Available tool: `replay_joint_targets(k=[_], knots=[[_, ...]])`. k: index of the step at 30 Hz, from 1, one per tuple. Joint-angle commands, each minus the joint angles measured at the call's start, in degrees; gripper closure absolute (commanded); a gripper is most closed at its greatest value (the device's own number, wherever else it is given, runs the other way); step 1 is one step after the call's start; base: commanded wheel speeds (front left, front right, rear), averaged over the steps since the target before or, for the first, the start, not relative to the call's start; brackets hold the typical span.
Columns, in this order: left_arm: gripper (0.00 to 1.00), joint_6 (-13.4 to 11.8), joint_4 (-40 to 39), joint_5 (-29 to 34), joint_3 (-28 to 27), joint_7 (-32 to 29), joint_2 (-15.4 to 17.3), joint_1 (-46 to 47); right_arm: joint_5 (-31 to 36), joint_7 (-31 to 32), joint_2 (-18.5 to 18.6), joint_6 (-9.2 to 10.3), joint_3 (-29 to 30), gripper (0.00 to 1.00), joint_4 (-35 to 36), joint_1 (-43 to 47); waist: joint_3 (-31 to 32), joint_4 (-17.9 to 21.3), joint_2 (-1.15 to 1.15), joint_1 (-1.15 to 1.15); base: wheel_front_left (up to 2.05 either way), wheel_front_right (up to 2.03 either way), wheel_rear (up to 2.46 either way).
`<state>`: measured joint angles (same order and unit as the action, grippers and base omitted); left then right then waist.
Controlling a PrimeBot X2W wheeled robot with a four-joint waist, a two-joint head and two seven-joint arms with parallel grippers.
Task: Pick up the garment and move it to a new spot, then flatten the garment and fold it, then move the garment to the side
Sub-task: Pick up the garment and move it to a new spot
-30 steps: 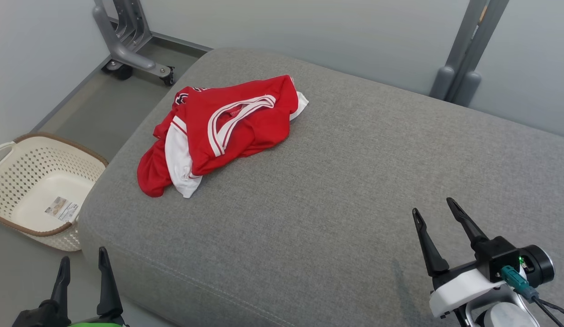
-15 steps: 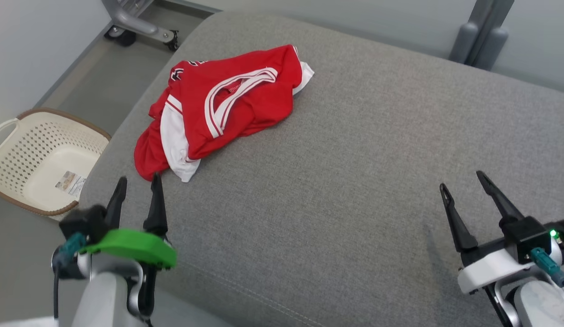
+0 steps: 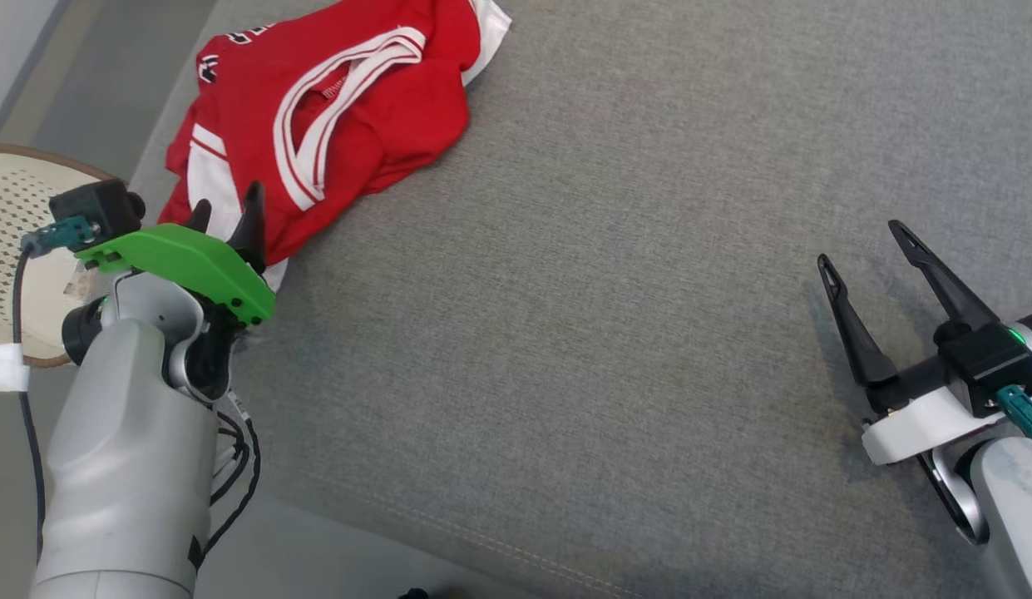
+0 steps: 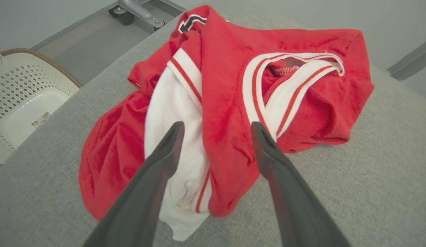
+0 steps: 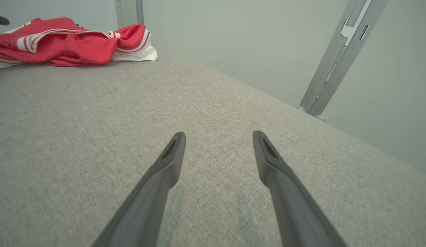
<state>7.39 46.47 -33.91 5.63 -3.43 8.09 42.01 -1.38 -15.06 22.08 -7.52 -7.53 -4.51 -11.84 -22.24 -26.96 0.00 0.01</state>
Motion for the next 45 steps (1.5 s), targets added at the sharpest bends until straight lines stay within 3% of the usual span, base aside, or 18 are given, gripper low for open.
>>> replay_joint_targets(k=[1, 8, 9, 11, 12, 13, 20, 30, 37, 45], knots=[[0.0, 0.1, 2.0, -1.8, 0.1, -0.6, 0.5, 1.5, -0.2, -0.2, 0.5, 0.06, -0.4, 0.0, 0.4, -0.9, -4.1, 3.7, 0.0, -0.01, 0.0, 0.0, 0.0], [0.0, 0.2, 12.9, -6.7, -0.1, 1.1, 2.9, 6.0, -0.8, -0.2, 2.1, 0.07, -2.4, 0.0, 1.8, -2.5, -5.8, 6.0, 0.0, -0.01, 0.0, 0.0, 0.0], [0.47, 0.2, 13.8, -6.9, 0.4, 1.4, 3.1, 6.2, -0.9, -0.2, 2.2, 0.06, -2.1, 0.0, 2.0, -2.4, -5.8, 6.1, 0.0, -0.01, 0.0, 0.0, 0.0], [0.93, 0.2, 15.1, -7.4, 1.2, 2.0, 3.2, 6.4, -1.0, -0.2, 2.0, 0.06, -1.4, 0.0, 2.1, -2.1, -5.6, 6.3, 0.0, -0.01, 0.0, 0.0, 0.0], [0.93, 0.2, 15.1, -7.4, 1.2, 2.0, 3.2, 6.4, -1.0, -0.2, 2.0, 0.06, -1.4, 0.0, 2.1, -2.1, -5.6, 6.3, 0.0, -0.01, 0.0, 0.0, 0.0], [1.0, 0.2, 15.8, -7.8, 1.6, 1.8, 3.1, 6.3, -1.0, -0.2, 1.9, 0.06, -1.1, 0.0, 2.1, -1.9, -5.5, 6.4, 0.0, -0.01, 0.0, 0.0, 0.0], [1.0, 0.2, 11.5, -10.9, 7.4, 1.0, 3.5, 4.6, -1.3, -0.2, 0.2, 0.06, 0.4, 0.0, 1.7, -0.4, -3.8, 5.7, 0.0, -0.01, 0.0, 0.0, 0.0], [1.0, 0.2, -9.2, -16.3, 16.7, -1.5, 10.8, 3.8, -1.7, -0.2, -4.2, 0.06, 0.7, 0.0, 0.9, -0.8, 0.1, 5.5, 0.0, -0.01, 0.0, 0.0, 0.0], [1.0, -0.2, -25.7, -18.3, 19.9, -7.9, 14.1, 3.1, -2.2, -0.2, -8.5, 0.06, 1.0, 0.0, 0.4, -0.9, 3.2, 10.0, 0.0, -0.01, 0.0, 0.0, 0.0], [1.0, -4.0, -39.0, -15.1, 27.6, -14.5, 10.0, 1.8, -2.4, -0.2, -12.4, 0.06, 2.9, 0.0, 1.0, 1.0, 6.1, 18.8, 0.0, -0.01, 0.0, 0.0, 0.0]])
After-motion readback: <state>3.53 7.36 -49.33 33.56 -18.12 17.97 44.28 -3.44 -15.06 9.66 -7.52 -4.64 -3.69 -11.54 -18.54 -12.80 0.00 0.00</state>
